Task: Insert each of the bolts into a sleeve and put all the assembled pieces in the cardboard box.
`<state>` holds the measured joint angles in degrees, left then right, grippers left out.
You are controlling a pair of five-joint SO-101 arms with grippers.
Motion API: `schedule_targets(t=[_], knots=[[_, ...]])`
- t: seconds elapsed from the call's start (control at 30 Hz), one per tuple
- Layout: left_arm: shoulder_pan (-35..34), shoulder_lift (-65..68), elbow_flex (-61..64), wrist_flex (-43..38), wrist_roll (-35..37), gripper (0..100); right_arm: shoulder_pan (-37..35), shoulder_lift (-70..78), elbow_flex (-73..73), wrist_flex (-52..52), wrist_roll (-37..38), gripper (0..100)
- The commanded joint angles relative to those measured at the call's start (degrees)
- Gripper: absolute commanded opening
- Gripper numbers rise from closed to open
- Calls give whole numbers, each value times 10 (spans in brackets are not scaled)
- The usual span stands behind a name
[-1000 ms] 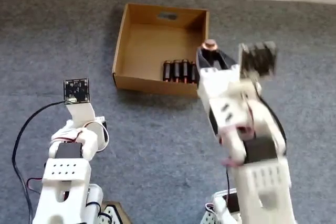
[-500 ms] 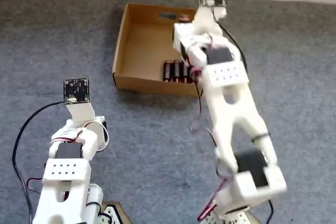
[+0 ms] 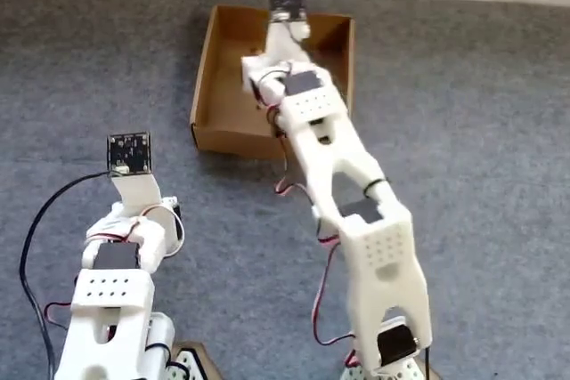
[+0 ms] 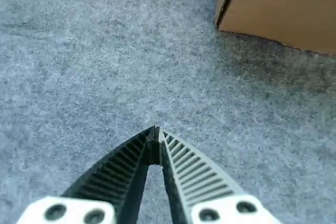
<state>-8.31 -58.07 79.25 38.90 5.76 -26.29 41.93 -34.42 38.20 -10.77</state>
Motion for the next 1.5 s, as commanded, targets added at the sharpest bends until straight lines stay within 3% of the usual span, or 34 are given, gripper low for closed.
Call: schedule_targets(t=[0.0, 0.27, 0.4, 0.63, 0.9, 1.17, 1.47], knots=[[-4, -11, -2, -11, -4, 8, -9, 30, -90, 44, 8, 7], [-4, -11, -2, -11, -4, 8, -9, 92, -198, 220, 7, 7], [-4, -11, -2, -11, -4, 8, -10, 123, -211, 245, 4, 7], [-4, -11, -2, -11, -4, 9, 0, 137, -212, 283, -113, 7], [-4, -11, -2, -11, -4, 9, 3, 142, -207, 302, -67, 12], [-4, -11, -2, -11, -4, 10, 26, 136, -233, 325, -66, 246], [-4, -11, -2, -11, -4, 10, 39, 138, -419, 447, -66, 232]])
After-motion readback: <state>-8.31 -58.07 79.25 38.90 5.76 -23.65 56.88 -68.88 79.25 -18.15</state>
